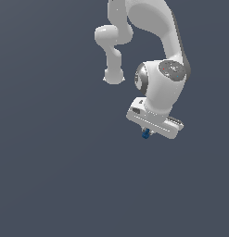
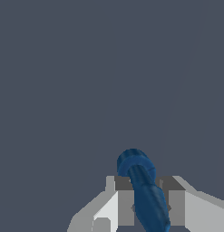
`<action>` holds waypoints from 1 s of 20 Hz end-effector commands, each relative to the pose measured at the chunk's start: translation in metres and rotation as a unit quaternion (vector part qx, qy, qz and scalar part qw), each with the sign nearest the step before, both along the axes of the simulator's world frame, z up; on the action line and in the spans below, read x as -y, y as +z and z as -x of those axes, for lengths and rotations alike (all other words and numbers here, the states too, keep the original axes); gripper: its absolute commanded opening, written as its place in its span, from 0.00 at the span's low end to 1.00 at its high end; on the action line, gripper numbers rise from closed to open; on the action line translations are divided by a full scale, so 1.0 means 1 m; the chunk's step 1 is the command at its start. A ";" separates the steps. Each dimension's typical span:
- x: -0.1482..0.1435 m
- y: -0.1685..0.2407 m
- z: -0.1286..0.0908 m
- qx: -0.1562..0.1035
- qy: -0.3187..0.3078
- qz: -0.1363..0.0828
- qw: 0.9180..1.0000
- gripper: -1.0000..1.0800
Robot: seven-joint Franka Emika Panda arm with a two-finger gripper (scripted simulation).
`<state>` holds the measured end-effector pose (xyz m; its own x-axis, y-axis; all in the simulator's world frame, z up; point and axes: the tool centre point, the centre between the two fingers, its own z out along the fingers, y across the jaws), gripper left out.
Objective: Pick up the object and move it to a goal position.
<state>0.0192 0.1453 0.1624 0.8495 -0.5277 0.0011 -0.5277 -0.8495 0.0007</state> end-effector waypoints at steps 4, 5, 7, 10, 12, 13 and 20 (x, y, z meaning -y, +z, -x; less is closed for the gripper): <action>-0.034 0.021 -0.021 0.000 -0.001 0.000 1.000 0.00; -0.040 0.024 -0.024 0.000 -0.001 0.000 1.000 0.00; -0.050 0.031 -0.031 0.000 -0.001 0.000 1.000 0.00; -0.064 0.039 -0.040 0.000 -0.001 0.000 1.000 0.00; -0.072 0.044 -0.045 0.000 -0.001 0.000 1.000 0.00; -0.075 0.045 -0.047 0.000 -0.001 0.000 1.000 0.00; -0.091 0.055 -0.058 0.000 0.000 -0.001 1.000 0.00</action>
<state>0.0747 0.2338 0.2155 0.8493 -0.5278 0.0000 -0.5278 -0.8493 0.0000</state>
